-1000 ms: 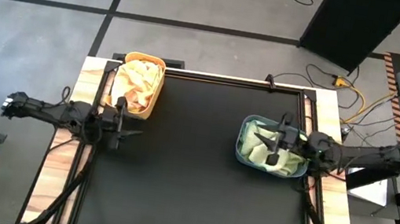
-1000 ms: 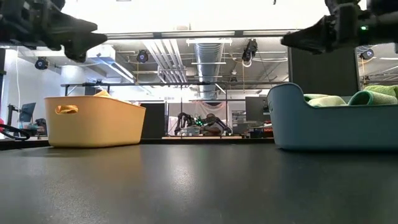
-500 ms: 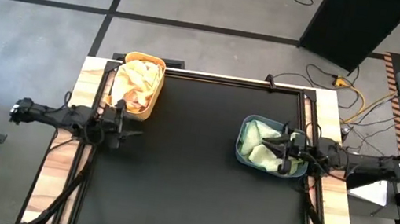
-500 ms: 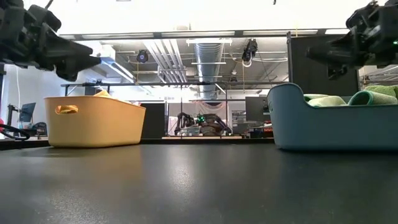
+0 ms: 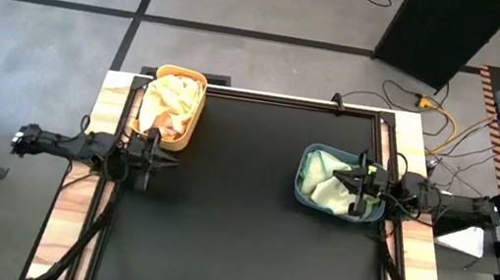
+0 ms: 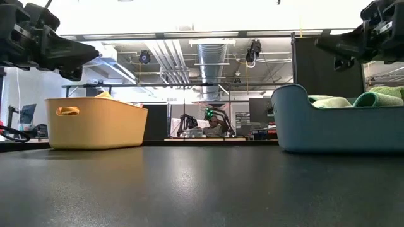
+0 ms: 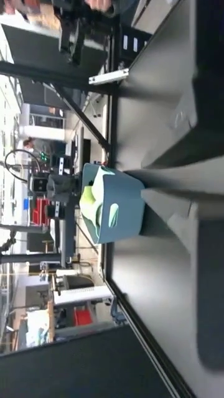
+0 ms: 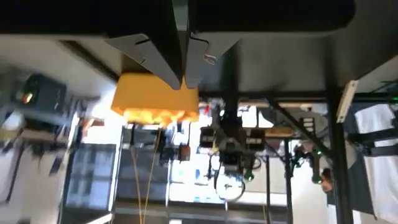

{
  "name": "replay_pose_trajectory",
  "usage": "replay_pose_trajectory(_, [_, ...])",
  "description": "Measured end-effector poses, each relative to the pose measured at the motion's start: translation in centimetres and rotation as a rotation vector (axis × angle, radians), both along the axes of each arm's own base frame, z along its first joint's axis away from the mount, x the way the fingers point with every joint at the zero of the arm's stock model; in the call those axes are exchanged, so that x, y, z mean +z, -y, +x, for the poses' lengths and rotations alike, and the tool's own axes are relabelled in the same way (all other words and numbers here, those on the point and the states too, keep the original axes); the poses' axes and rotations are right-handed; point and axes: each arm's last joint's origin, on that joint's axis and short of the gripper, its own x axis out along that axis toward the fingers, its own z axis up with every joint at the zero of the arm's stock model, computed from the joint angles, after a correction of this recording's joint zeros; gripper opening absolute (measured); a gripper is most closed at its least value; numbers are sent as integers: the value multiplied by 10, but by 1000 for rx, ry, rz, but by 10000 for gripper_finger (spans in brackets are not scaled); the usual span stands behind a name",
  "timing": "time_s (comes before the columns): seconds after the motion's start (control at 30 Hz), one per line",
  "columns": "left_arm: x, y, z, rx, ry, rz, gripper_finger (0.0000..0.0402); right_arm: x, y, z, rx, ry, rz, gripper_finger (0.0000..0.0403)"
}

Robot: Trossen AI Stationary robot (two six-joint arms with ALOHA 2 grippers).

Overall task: Sort towels by color in basket
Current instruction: Return to Home Position

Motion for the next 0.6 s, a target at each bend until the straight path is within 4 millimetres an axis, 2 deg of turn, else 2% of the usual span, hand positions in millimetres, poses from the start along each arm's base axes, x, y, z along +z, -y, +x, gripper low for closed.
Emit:
replay_pose_trajectory(0.07, [-1,0,0,-12,7,0,20,1,1,0,-29,11,-26,9])
replay_pose_trajectory(0.13, [-2,0,1,-32,10,4,7,0,1,0,-42,0,-46,9])
replay_pose_trajectory(0.33, [-4,2,2,-126,-10,14,4,-1,1,0,-47,-24,-101,9])
replay_pose_trajectory(0.47, [-5,2,2,-118,-18,-99,6,-2,1,0,-47,-29,-104,9])
replay_pose_trajectory(0.6, [-6,2,3,-109,-38,-119,12,-3,1,1,-30,-34,-52,9])
